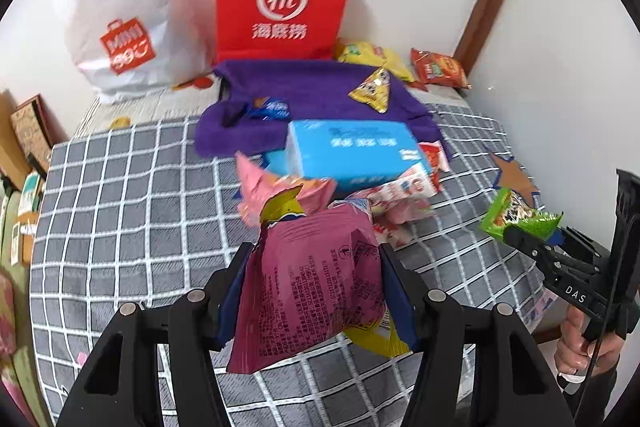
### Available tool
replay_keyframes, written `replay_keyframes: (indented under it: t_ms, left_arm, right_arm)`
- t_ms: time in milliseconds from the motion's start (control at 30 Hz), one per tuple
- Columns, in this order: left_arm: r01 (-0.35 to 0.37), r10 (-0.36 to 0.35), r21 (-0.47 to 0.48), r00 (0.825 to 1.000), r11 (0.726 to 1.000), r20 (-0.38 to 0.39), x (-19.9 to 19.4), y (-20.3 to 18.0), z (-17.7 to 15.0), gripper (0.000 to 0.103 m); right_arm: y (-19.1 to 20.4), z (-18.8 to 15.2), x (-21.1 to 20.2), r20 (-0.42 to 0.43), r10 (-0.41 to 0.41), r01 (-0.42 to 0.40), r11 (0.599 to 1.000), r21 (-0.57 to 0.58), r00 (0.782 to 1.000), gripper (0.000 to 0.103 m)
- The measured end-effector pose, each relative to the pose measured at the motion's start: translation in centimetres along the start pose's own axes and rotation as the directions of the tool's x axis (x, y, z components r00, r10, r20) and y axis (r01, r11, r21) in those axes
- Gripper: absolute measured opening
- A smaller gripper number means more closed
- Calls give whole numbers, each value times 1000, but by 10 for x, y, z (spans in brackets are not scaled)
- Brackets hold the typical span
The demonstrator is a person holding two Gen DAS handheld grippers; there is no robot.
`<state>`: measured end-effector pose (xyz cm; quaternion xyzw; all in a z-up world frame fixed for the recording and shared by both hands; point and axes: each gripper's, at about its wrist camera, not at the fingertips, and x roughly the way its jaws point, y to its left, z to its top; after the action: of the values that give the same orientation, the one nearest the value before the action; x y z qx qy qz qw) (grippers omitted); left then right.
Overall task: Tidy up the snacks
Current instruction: 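Grasp the pink bag with left tool while right tool lifts green bag, then carry both bags over the purple towel and release the green bag from right tool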
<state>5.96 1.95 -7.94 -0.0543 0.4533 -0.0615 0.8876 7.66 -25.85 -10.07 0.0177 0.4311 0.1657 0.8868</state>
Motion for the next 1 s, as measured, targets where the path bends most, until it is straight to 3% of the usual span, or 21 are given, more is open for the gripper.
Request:
replay_keyframes:
  t_ms: [267, 467, 1000]
  left_arm:
    - [13, -14, 36, 999, 999, 36, 1, -17, 23, 59]
    - [11, -13, 40, 998, 999, 54, 5, -18, 49, 59]
    - [-19, 18, 10, 992, 1000, 126, 24, 5, 130, 59]
  right_arm:
    - [10, 32, 1, 31, 45, -46, 999, 25, 999, 51]
    - [22, 61, 15, 48, 16, -15, 999, -32, 999, 51]
    - [33, 163, 55, 124, 34, -26, 998, -66, 992, 51]
